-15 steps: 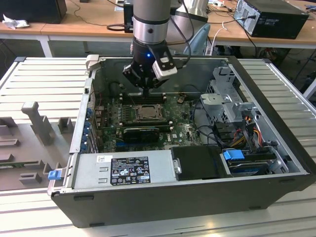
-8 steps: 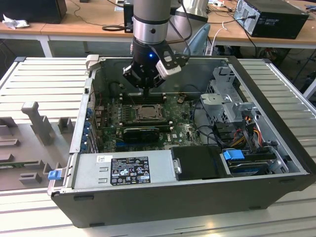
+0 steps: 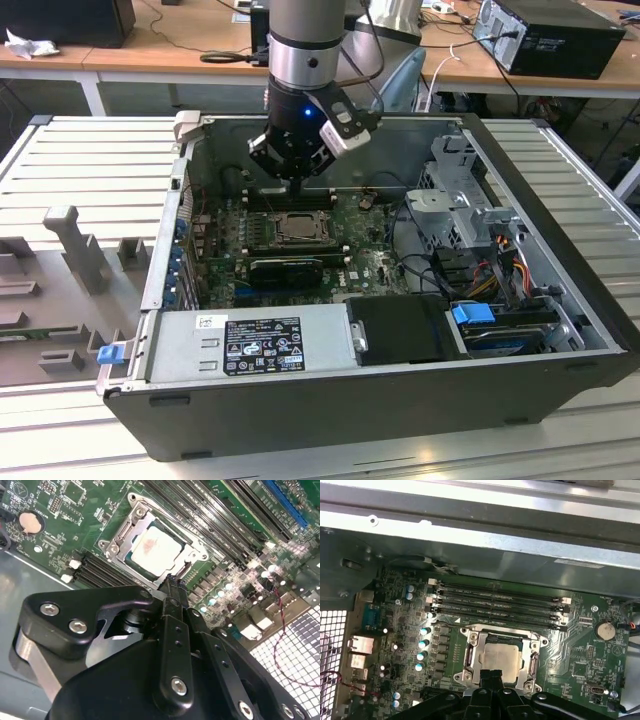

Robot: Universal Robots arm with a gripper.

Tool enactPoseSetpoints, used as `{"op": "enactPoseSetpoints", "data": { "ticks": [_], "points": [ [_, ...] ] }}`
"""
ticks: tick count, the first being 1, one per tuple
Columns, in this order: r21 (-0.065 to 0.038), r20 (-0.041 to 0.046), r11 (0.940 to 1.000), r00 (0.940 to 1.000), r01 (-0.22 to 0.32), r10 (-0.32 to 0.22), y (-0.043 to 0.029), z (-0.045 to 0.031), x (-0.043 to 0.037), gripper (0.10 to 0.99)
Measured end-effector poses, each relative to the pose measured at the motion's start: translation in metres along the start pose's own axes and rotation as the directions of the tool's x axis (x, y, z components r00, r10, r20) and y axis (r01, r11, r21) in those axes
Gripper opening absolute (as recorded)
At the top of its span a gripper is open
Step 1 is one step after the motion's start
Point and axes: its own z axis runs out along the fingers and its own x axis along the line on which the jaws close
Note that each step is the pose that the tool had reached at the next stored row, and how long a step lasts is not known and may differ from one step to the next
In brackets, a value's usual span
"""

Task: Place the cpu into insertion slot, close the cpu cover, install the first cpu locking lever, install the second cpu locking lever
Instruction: 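Install the first cpu locking lever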

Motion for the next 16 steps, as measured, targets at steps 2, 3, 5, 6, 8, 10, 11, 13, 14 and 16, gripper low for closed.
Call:
{"op": "enactPoseSetpoints", "data": {
  "ticks": [2,3,5,6,8,10,11,13,14,16],
  "points": [
    [0.0,0.0007,1.0,1.0,0.0,0.0,0.0005,0.0001,0.0038,0.106],
    [0.0,0.0013,1.0,1.0,0.0,0.0,0.0009,0.0001,0.0065,0.106],
    [0.0,0.0036,1.0,1.0,0.0,0.0,0.0024,0.0006,0.0181,0.106],
    [0.0,0.0043,1.0,1.0,0.0,0.0,0.0031,0.0007,0.0228,0.106],
    [0.001,0.0065,1.0,1.0,0.0,0.0,0.0047,0.0013,0.0345,0.106],
    [-0.005,0.0094,1.0,1.0,0.0,0.0,0.0067,0.002,0.0484,0.106],
    [-0.008,0.01,1.0,0.9999,-0.001,0.001,0.0073,0.0022,0.0505,0.106],
    [-0.019,0.0118,0.9998,0.9999,-0.004,0.004,0.0084,0.0028,0.0552,0.106],
    [-0.024,0.0125,0.9997,0.9999,-0.004,0.005,0.0089,0.0031,0.057,0.106],
    [-0.033,0.0138,0.9995,0.9999,-0.004,0.005,0.0105,0.0042,0.0602,0.106]
  ]
}}
